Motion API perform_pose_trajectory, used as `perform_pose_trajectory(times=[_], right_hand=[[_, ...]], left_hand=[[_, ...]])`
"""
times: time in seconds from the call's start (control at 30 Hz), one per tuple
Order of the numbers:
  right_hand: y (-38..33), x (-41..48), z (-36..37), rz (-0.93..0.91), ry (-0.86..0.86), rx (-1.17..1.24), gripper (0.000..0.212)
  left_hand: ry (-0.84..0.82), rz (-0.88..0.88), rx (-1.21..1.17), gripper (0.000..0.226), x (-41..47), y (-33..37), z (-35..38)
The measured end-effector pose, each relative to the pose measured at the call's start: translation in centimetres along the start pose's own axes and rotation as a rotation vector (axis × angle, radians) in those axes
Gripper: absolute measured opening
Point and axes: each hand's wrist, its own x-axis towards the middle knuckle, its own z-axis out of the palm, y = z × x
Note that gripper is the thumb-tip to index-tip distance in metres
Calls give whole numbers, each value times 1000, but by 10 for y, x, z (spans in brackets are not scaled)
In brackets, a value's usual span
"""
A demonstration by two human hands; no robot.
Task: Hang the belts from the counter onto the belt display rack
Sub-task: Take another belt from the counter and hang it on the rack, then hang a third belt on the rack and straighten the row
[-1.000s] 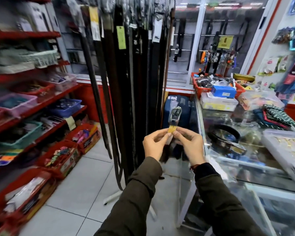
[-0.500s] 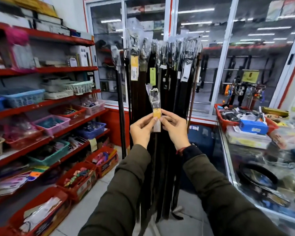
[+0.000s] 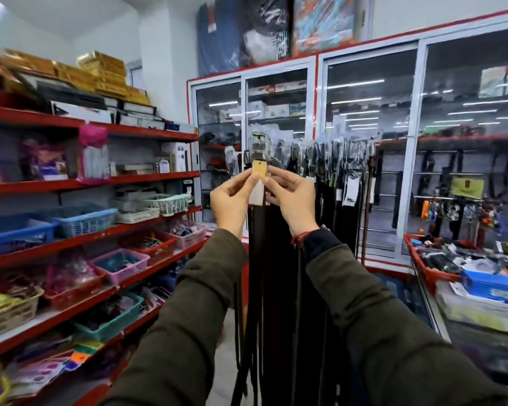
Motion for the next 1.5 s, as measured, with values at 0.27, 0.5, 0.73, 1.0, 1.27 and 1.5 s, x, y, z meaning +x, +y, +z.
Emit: perform_pose_trajectory(times=[0.27,0.5,0.73,1.0,1.27,1.5], right_hand=[[-6,26,9,54,29,-46,26],[14,35,2,80,61,-165,27],[51,12,-25,-200,120,-620,30],[101,-52,-99,-306,172,-982,45],[138,-135,-198,-52,272,-1233,48],[142,-216,-305,237,469,-1324,51]], left_hand=[[-37,-152,-21,26,32,2,2],[-69,-179,64,31,35,-13,3],[-126,274,718,58,5,-49,17],[-292,517,1037,64,-72,-114,25],[-563,394,948,56,-168,-182,55],[-776,255,881,54,-266,-235,113]])
